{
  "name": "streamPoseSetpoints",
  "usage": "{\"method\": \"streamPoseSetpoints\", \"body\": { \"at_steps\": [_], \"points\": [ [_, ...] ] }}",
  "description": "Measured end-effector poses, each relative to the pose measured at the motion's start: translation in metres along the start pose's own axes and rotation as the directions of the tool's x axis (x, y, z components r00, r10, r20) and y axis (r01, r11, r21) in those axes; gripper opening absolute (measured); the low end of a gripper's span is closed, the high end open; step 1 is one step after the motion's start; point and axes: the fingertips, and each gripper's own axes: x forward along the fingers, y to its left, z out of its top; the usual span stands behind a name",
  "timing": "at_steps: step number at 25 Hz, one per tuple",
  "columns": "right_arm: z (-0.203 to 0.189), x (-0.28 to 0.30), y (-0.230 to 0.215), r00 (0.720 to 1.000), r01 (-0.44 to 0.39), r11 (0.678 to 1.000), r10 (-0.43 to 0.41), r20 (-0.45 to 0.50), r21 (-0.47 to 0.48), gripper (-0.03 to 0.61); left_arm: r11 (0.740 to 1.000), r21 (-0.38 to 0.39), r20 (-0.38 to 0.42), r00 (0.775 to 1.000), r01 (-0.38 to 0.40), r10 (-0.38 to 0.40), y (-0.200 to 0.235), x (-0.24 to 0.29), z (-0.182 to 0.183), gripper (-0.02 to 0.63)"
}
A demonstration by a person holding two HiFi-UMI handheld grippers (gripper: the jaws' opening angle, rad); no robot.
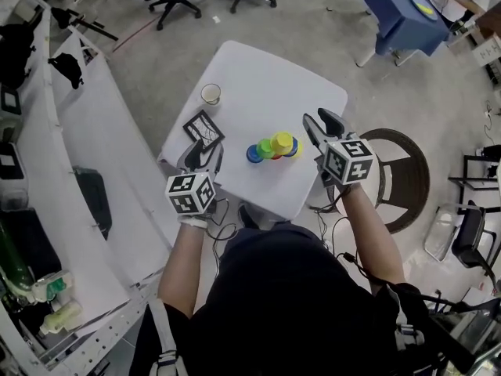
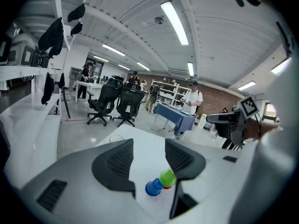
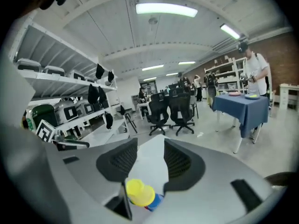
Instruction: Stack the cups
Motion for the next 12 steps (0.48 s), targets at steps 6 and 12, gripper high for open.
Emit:
{"method": "streamPoseSetpoints", "body": {
  "at_steps": [6, 12],
  "points": [
    [0.068, -0.037, -0.004, 0.984, 0.072, 0.997, -0.067, 0.164, -0.026, 0.084, 0.994, 0.091, 0.109, 0.991, 0.063, -0.073, -0.041, -0.004, 0.069, 0.209],
    [0.107, -0.065, 0.005, 0.953, 0.102, 0.994, -0.089, 0.288, -0.030, 0.002, 0.993, 0.106, 0.218, 0.973, 0.047, -0.069, -0.065, -0.018, 0.131, 0.127]
  ]
}}
